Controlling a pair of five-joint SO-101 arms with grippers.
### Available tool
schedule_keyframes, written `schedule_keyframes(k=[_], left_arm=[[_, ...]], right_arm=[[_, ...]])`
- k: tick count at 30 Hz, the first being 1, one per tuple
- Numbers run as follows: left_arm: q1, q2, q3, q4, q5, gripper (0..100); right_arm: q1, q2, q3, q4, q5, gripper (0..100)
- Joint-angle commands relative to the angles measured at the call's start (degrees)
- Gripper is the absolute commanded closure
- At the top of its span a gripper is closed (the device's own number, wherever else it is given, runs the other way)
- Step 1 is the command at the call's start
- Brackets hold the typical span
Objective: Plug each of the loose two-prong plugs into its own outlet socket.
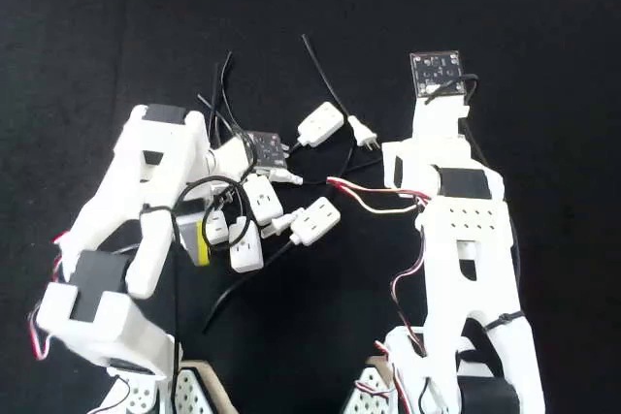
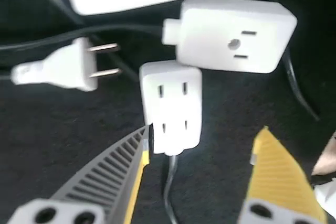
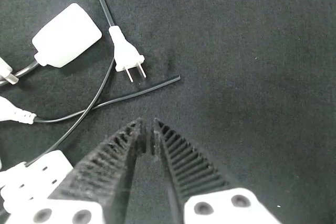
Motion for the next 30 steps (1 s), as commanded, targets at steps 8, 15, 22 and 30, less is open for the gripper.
schedule_keyframes(k=[8, 15, 22, 30], left_arm=[[-0.66, 13.89, -1.98, -10.02, 1.93, 67], [-0.04, 9.49, 1.10, -9.93, 8.70, 97], [-3.65, -7.91, 5.32, -10.73, 22.86, 97], [-15.43, -14.42, 15.60, -31.65, 19.25, 97]], right_arm=[[0.79, -1.71, -0.48, -0.97, 0.00, 96.6], [0.70, -1.71, -0.48, -1.14, 0.00, 96.6], [0.70, -1.71, -0.22, -2.11, 0.00, 96.6], [0.62, -1.71, -0.13, -2.11, 0.09, 96.6]])
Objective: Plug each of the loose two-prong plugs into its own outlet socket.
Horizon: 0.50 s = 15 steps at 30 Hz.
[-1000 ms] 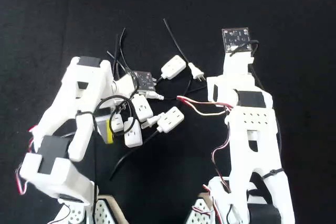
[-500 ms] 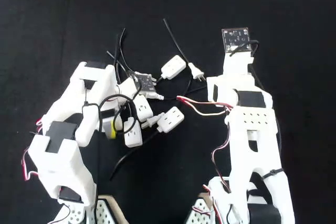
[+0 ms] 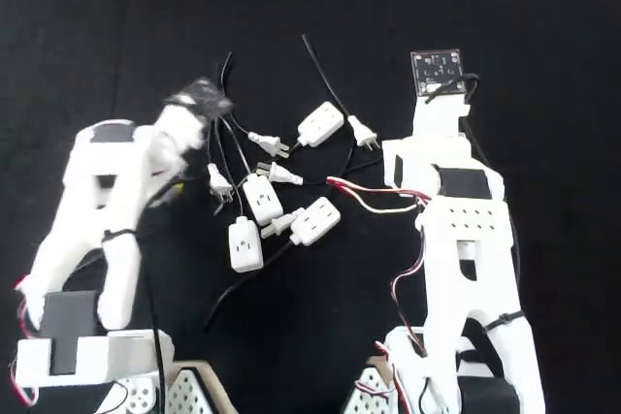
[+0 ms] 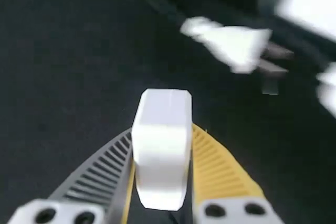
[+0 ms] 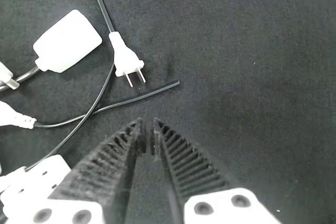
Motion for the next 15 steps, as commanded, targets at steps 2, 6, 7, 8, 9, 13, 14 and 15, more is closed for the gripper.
schedule_keyframes(k=[2, 6, 7, 8, 9, 13, 14, 15], left_arm=[[-4.18, -0.97, 6.99, -11.60, -6.07, 97], [-1.45, -0.44, 10.33, -12.75, -8.18, 91], [-1.10, -0.44, 10.77, -12.75, -7.91, 86], [-1.10, -0.44, 11.21, -12.75, -7.82, 80], [-1.10, -0.44, 11.65, -12.66, -7.82, 74], [-0.66, -0.53, 10.24, -5.36, -8.26, 58], [-0.22, -0.53, 8.92, -2.20, -8.26, 57], [0.31, -0.53, 7.34, 0.79, -8.26, 57]], right_arm=[[0.62, -1.71, -0.13, -1.05, 0.09, 96.6], [0.62, -1.71, -0.13, -1.05, 0.09, 96.6], [0.62, -1.71, -0.13, -1.05, 0.09, 96.6], [0.70, -1.71, -0.13, -1.05, 0.09, 96.6], [0.79, -1.71, -0.13, -1.05, 0.09, 96.6], [0.62, -1.71, -0.13, -1.05, 0.88, 96.6], [0.53, -1.71, -0.04, -1.05, 1.58, 96.6], [0.53, -1.71, 0.22, -1.14, 1.85, 96.6]])
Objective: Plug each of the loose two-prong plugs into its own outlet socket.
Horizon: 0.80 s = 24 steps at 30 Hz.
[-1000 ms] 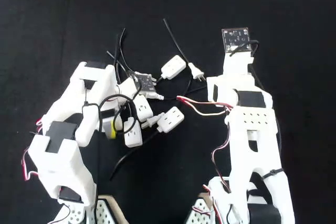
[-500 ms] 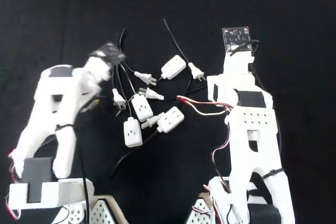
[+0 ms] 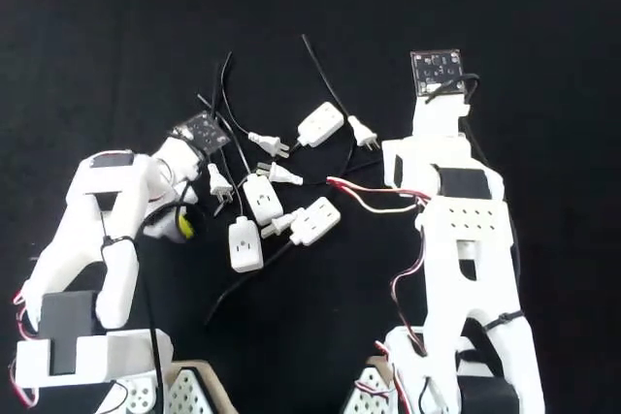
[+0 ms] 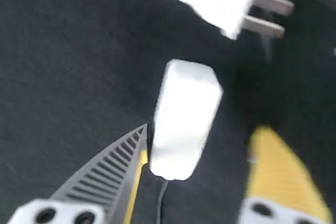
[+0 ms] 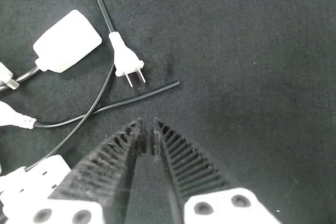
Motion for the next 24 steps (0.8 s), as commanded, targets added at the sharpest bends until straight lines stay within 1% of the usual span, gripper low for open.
schedule_keyframes(k=[1, 4, 7, 10, 12, 15, 17, 19, 22, 24], left_arm=[[2.42, -0.53, -6.37, 12.92, -0.53, 58], [4.18, -0.53, -10.86, 22.15, -0.18, 62], [7.16, -0.53, -12.53, 28.48, -0.09, 67], [10.24, -0.53, -11.74, 30.51, 0.00, 72], [9.89, -0.70, -12.88, 29.71, 1.41, 76], [5.32, -4.22, -17.63, 28.13, 8.70, 80], [1.71, -8.18, -20.26, 28.31, 14.59, 81], [-1.63, -13.01, -21.14, 30.24, 20.22, 81], [-6.55, -20.40, -17.89, 31.74, 27.78, 81], [-10.95, -25.05, -11.56, 28.92, 33.58, 81]], right_arm=[[0.53, -1.71, 0.22, -1.14, 1.76, 96.6], [0.53, -1.80, 0.22, -1.14, 1.76, 96.6], [0.53, -1.80, 0.31, -1.14, 1.76, 96.6], [0.53, -1.80, 0.31, -1.14, 1.76, 96.6], [0.53, -1.80, 0.31, -1.14, 1.76, 96.6], [0.53, -1.80, 0.31, -1.14, 1.76, 96.6], [0.53, -1.80, 0.40, -1.14, 1.76, 96.5], [0.53, -1.80, 0.40, -0.88, 1.76, 96.3], [-1.32, -2.07, 0.40, -0.70, 1.85, 96.3], [-5.27, -2.07, 0.40, -0.70, 1.93, 96.3]])
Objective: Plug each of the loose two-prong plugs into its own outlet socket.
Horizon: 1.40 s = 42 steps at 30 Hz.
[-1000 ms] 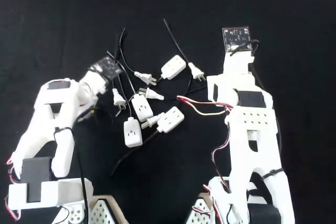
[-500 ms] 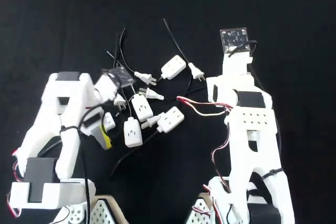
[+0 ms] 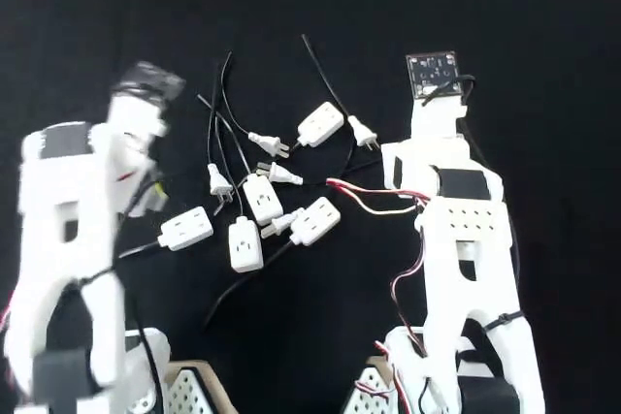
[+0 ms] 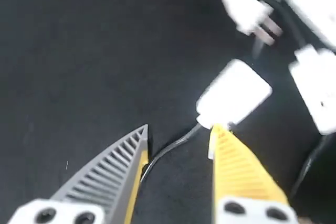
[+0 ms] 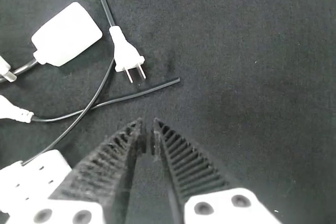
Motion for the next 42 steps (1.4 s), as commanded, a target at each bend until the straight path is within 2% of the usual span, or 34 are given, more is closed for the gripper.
schedule_keyframes(k=[1, 5, 8, 11, 14, 17, 21, 23, 25, 28, 34, 38, 42], left_arm=[[-9.01, -11.60, 9.89, -4.84, 12.84, 81], [-15.34, -19.43, 29.14, -16.97, 16.62, 81], [-18.07, -26.11, 40.40, -23.65, 12.92, 81], [-20.79, -33.67, 48.13, -26.99, 8.09, 81], [-21.14, -41.41, 55.16, -27.78, 3.60, 81], [-19.47, -49.58, 60.88, -27.69, 2.29, 81], [-18.33, -61.36, 65.71, -25.49, 2.29, 81], [-17.89, -67.34, 68.26, -23.21, 2.29, 81], [-18.33, -73.58, 71.34, -21.80, 2.29, 81], [-17.98, -81.58, 71.78, -15.12, 2.29, 81], [-16.40, -80.00, 71.78, -14.68, -1.05, 81], [-16.57, -80.00, 71.87, -14.59, -0.97, 81], [-16.75, -80.00, 71.87, -14.59, -0.97, 81]], right_arm=[[-7.82, -2.07, -0.31, -0.70, 0.70, 96.3], [-20.40, -1.98, 1.71, -1.05, 3.43, 96.6], [-30.24, -1.80, 2.77, -1.05, 3.52, 96.6], [-35.96, -1.89, 1.45, -1.14, 3.69, 96.6], [-36.92, -1.71, -0.22, 0.09, 3.96, 96.2], [-35.69, -1.71, -0.66, 4.66, 4.04, 96.1], [-29.01, -1.71, -5.85, 13.19, 5.19, 90.6], [-26.02, -0.84, -7.96, 16.00, 3.34, 87.6], [-26.37, 1.80, -8.22, 16.18, -2.02, 87.4], [-30.07, 7.96, -8.31, 13.54, -16.09, 87.1], [-38.24, 20.79, -8.57, 3.87, -46.95, 87.1], [-38.59, 27.12, -9.19, 1.23, -54.24, 87.1], [-36.84, 29.93, -12.26, 3.60, -59.87, 87.1]])
